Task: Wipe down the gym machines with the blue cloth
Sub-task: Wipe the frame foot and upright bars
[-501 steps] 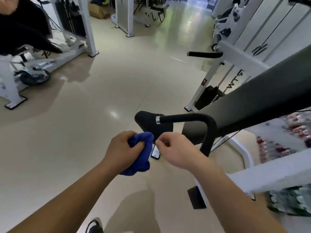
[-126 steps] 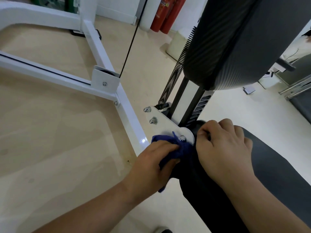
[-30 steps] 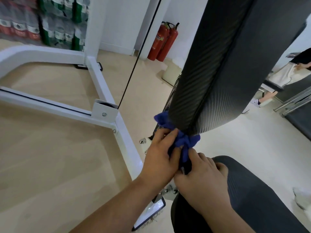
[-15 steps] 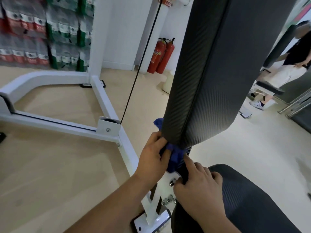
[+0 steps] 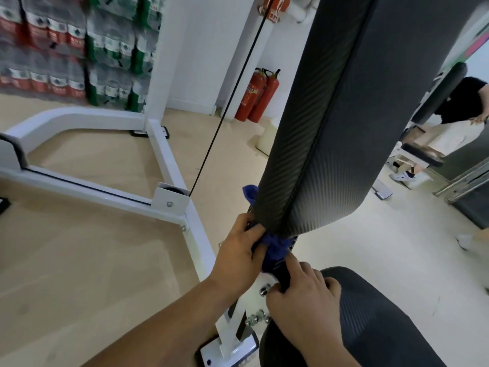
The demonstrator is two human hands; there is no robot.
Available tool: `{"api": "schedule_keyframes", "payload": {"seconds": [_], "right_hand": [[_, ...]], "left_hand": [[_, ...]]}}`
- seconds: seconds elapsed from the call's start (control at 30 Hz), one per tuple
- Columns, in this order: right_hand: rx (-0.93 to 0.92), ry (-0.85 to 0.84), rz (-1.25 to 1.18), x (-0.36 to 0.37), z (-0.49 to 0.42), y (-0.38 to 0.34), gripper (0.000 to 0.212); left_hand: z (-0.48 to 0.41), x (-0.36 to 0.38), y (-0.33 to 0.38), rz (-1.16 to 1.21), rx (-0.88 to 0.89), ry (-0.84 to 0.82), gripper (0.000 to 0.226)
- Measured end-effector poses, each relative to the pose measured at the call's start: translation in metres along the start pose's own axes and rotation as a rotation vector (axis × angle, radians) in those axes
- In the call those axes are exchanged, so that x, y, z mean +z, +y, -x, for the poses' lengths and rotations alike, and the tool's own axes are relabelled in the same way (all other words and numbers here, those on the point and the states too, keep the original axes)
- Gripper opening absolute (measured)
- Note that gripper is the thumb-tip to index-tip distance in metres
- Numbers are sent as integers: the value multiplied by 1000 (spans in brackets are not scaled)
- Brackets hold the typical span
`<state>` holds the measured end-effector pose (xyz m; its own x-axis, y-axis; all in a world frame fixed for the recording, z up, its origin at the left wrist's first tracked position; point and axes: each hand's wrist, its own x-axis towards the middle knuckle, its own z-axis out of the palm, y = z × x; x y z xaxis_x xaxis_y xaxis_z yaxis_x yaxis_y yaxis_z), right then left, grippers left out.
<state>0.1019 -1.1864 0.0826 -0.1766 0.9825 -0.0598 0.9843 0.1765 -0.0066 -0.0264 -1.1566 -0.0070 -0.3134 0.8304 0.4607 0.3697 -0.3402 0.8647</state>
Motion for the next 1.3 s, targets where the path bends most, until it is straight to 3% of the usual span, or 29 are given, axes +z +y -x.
{"api": "schedule_keyframes", "payload": {"seconds": [0.13,0.3,0.47,0.6,0.77,0.87,0.9,0.97,1.07,1.3], "right_hand": [[-7,-11,-14,-2,1,1,71],[-8,15,-33,-1,2,1,75],[8,51,-33,1,3,3,66],[22,148,-122,4,6,2,38],[25,311,-556,-35,20,-3,19],[-186,588,-619,-98,12,-19,23],[-257,645,-611,-122,9,-29,34],[-354,675,-561,-160,1,-54,60],[-335,682,-391,-183,-9,-93,88],[-198,768,-258,-182,-21,-101,81]], "left_hand": [[-7,-17,-7,-14,16,-95,37],[-24,-10,14,22,-57,28,38],[23,-13,-19,-184,-107,-267,39],[12,-58,3,-39,-375,-52,12],[-16,-104,67,122,-295,42,24],[-29,-121,95,150,-243,92,29],[-31,-124,102,175,-227,105,35],[-32,-130,115,199,-211,146,44],[-40,-137,128,239,-199,188,42],[-65,-138,134,300,-227,35,32]]}}
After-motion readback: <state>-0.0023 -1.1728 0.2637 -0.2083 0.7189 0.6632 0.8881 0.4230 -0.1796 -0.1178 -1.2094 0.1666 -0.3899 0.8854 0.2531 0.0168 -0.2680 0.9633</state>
